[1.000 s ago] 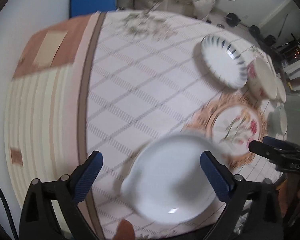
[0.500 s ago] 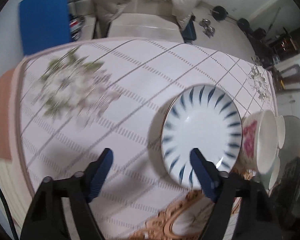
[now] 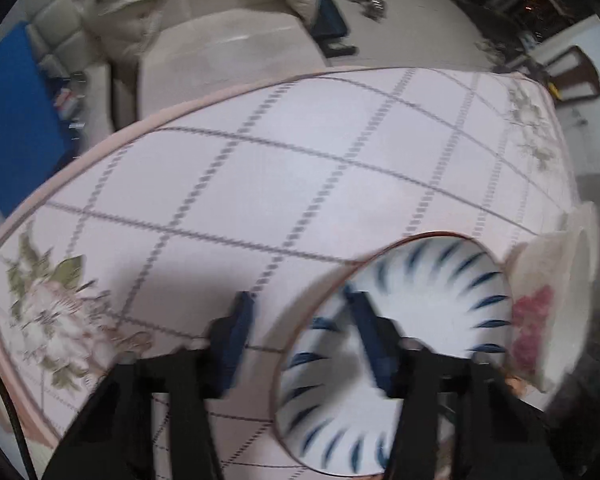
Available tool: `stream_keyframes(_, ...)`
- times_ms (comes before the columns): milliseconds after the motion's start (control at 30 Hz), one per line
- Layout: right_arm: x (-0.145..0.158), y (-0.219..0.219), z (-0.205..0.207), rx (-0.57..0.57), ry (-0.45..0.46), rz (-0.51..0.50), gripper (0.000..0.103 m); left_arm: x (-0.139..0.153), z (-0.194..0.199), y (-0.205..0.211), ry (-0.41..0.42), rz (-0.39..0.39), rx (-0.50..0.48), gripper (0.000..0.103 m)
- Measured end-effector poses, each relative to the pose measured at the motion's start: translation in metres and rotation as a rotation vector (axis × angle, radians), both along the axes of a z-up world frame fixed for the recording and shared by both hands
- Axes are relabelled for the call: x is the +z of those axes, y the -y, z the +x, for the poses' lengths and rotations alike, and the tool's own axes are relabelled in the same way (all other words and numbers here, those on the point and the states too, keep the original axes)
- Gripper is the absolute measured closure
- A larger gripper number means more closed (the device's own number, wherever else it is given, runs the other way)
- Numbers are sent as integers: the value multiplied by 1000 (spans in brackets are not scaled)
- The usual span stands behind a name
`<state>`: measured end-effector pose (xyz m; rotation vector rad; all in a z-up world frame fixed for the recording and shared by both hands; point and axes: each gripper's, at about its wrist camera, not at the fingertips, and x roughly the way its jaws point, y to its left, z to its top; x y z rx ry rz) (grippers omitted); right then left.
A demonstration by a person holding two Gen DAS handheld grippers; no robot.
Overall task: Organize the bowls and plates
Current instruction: 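Close both grippers on the rim of the blue-striped plate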
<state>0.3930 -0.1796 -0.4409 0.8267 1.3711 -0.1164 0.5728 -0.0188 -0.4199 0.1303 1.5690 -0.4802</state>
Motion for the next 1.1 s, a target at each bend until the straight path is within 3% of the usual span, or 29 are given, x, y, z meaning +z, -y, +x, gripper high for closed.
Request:
stream_keyframes(167,1,2,1,46,7,-7,87,7,-9,7,68,50,-55,81)
stream_keyframes(367,4,-7,4,152,-1,-22,87,13,-30,-32,68,48,26,90)
stream_keyframes(567,1,-39,3,382,-36,4,89,13,-84,-91,17,20,181,90)
stream_keyframes(767,-1,-64,8,537,-64,13,90,10,-144,-134,-29,-14,287,90)
stream_keyframes(1100,0,-69,28,594,-102,13,89,2,-153,-130,-42,-38,328,82)
